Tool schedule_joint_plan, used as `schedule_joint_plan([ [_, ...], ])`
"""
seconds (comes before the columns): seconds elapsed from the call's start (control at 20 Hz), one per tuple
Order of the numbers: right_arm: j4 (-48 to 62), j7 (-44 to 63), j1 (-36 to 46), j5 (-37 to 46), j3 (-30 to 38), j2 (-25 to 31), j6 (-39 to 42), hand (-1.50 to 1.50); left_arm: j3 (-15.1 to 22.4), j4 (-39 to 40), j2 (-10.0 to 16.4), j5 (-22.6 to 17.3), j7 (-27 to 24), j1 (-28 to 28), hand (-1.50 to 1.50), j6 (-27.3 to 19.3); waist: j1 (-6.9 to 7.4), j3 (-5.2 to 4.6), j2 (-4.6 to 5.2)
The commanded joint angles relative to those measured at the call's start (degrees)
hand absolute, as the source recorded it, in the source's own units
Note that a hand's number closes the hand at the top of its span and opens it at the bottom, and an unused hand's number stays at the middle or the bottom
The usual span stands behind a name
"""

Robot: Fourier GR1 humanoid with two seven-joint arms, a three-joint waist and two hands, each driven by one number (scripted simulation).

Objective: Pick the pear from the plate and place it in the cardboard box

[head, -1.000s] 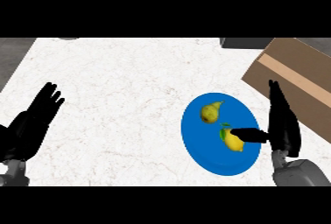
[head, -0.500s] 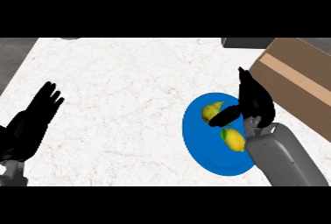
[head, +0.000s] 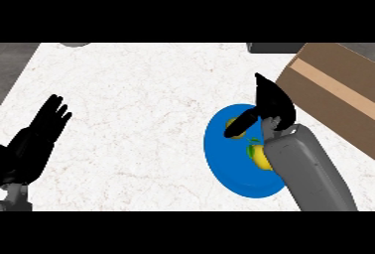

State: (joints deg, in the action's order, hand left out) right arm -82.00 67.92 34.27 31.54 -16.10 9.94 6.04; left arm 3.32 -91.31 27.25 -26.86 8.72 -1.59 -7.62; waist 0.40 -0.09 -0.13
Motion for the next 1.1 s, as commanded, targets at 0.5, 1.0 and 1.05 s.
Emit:
schedule_joint_plan([
  [0.5, 1.16, 9.06, 1.35, 4.84, 1.37, -5.17, 3.93, -1.5, -1.74, -1.15, -1.19, 2.04, 2.29, -0.09, 0.0, 1.07, -0.38, 0.07, 0.03],
  [1.0, 8.5, 2.13, 2.03, 6.98, 5.34, -4.32, 6.5, -1.5, -4.6, -0.62, -1.55, 2.05, -0.08, 2.03, 0.0, 5.04, -0.16, 0.06, 0.11],
  [1.05, 5.96, 7.91, 2.59, 8.46, 3.39, -7.18, 7.15, -1.5, -3.71, -1.43, -2.59, 2.73, 2.0, 1.24, 0.0, 2.58, -0.36, 0.06, -0.01],
])
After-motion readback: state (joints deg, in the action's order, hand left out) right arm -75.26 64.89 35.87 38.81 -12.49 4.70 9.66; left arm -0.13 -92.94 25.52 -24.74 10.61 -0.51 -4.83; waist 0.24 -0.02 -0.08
